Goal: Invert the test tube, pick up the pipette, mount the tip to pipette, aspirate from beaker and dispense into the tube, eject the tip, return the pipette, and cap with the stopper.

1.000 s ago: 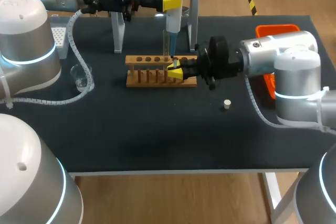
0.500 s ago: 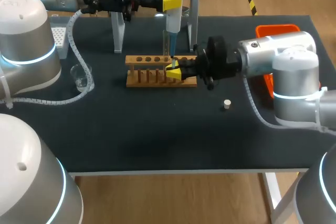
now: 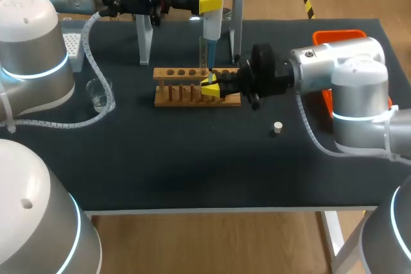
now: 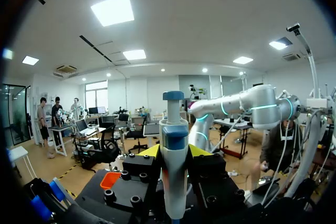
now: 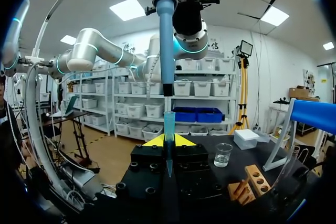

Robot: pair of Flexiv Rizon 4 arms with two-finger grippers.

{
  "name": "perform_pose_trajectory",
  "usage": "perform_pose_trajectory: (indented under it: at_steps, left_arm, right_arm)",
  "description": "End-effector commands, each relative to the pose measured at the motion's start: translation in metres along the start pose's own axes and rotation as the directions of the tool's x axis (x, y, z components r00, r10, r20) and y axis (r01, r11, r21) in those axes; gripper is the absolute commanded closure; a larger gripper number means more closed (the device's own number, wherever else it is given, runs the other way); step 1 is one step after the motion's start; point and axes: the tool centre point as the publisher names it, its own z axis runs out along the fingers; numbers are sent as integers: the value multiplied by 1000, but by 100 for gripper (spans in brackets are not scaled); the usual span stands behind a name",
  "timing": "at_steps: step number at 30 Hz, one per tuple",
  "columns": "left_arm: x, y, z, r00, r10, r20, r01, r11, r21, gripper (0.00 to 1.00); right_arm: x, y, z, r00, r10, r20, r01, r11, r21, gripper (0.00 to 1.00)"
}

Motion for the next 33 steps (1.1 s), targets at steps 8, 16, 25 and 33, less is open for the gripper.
perform_pose_trajectory:
  at_steps: [8, 16, 25, 33]
  left_arm:
    - [-1, -1, -1, 1000, 0, -4, 0, 1000, -2, 100]
    - [-1, -1, -1, 1000, 0, -4, 0, 1000, -2, 100]
    - [-1, -1, -1, 1000, 0, -4, 0, 1000, -2, 100]
    - [-1, -1, -1, 1000, 0, -4, 0, 1000, -2, 100]
  right_arm:
    - [0, 3, 0, 1000, 0, 1, 0, 1000, 0, 100]
    - [0, 4, -1, 1000, -4, 1, 4, 1000, 0, 100]
    - [1, 6, -1, 1000, -8, 0, 8, 1000, -4, 100]
    - [3, 7, -1, 1000, -16, 0, 16, 1000, 0, 100]
